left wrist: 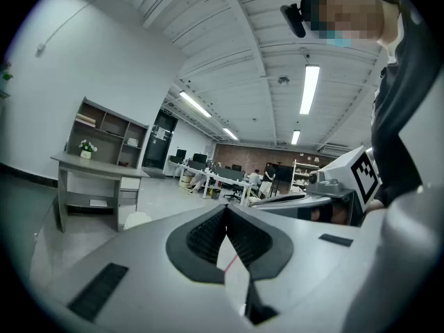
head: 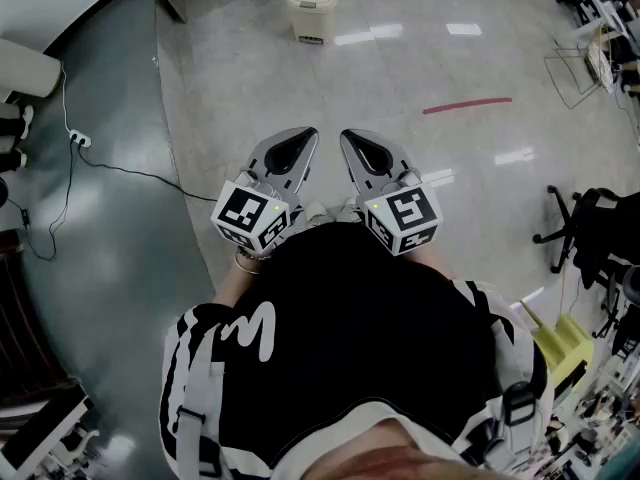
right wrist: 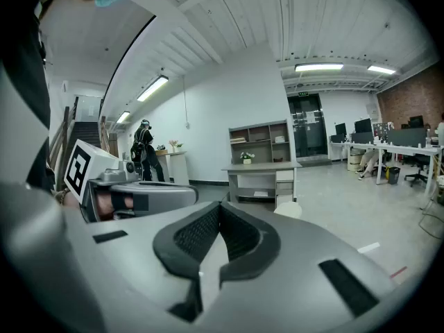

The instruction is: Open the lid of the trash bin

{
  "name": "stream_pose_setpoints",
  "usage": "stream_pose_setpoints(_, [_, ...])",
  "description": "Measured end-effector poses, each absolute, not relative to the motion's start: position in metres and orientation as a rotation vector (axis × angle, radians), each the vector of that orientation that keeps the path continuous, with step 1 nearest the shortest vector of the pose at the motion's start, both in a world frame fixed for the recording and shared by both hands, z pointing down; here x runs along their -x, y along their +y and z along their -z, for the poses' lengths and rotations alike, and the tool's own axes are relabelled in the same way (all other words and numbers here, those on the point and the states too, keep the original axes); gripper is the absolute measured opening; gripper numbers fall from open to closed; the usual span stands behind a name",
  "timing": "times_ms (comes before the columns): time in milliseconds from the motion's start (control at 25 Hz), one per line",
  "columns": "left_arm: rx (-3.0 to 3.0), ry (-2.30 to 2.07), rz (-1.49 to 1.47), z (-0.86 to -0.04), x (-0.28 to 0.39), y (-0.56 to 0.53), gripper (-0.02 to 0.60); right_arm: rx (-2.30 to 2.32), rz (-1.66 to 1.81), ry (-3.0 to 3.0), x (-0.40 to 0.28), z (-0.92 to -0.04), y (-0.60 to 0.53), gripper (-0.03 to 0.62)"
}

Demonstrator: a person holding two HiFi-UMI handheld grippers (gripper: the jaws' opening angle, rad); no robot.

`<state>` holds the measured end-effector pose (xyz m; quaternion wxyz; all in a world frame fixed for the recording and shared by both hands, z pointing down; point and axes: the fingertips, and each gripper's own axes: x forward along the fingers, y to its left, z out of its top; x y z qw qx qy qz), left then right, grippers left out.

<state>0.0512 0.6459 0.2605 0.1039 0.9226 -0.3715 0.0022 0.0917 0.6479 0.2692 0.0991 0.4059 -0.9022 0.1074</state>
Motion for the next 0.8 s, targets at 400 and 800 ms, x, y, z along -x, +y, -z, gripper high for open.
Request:
stream_pose_setpoints(400, [-2.727,-1.095,0.011,-0.2595,-0.051,0.6476,0.002,-1.198,-0.308,-2.664,-0.0923,-0.2672,0.6448,0.009])
stream_pose_setpoints(800, [-2.724,-1.065,0.056,-0.2592,-0.0444,0.6513,0.002,-1.236,-0.351,-2.669,-0.0881,-0.2683,0.6486,0.009])
